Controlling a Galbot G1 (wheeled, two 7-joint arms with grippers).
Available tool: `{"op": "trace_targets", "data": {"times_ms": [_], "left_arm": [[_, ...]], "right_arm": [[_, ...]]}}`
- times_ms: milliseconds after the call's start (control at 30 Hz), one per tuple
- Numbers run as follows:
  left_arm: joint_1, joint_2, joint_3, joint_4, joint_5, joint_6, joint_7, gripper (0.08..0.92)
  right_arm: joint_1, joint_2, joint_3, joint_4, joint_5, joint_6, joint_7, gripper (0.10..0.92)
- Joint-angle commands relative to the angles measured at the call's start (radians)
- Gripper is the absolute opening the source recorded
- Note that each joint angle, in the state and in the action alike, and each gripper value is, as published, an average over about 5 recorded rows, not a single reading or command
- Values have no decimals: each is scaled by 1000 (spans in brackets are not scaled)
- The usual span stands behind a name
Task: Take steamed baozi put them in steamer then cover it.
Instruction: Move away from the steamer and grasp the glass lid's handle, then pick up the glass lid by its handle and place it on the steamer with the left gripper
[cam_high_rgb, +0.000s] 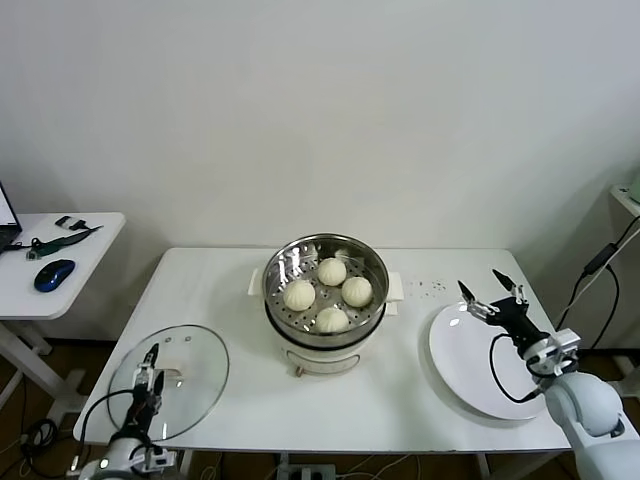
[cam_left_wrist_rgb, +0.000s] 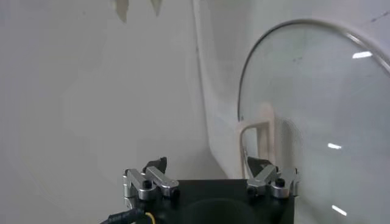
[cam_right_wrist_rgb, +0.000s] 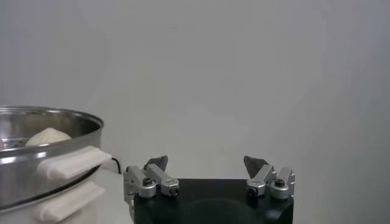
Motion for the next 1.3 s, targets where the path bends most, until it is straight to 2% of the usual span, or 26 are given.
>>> {"op": "trace_targets", "data": {"times_ms": [33, 500, 767, 1100, 1300], "left_arm": [[-127, 4, 8, 163, 35, -10, -83, 823], [-186, 14, 10, 248, 36, -20, -99, 811], [-180, 23, 15, 233, 5, -25, -94, 619], [-185, 31, 23, 236, -15, -35, -74, 324], [-157, 43, 29, 164, -77, -21, -75, 170]], "right_arm": [[-25, 17, 28, -5, -39, 6, -4, 823], [-24, 26, 26, -17, -81, 20, -18, 823], [-22, 34, 24, -23, -104, 27, -28, 823], [-26, 47, 29, -30, -122, 37, -34, 823], [-24, 46, 31, -33, -125, 42, -36, 823]]}}
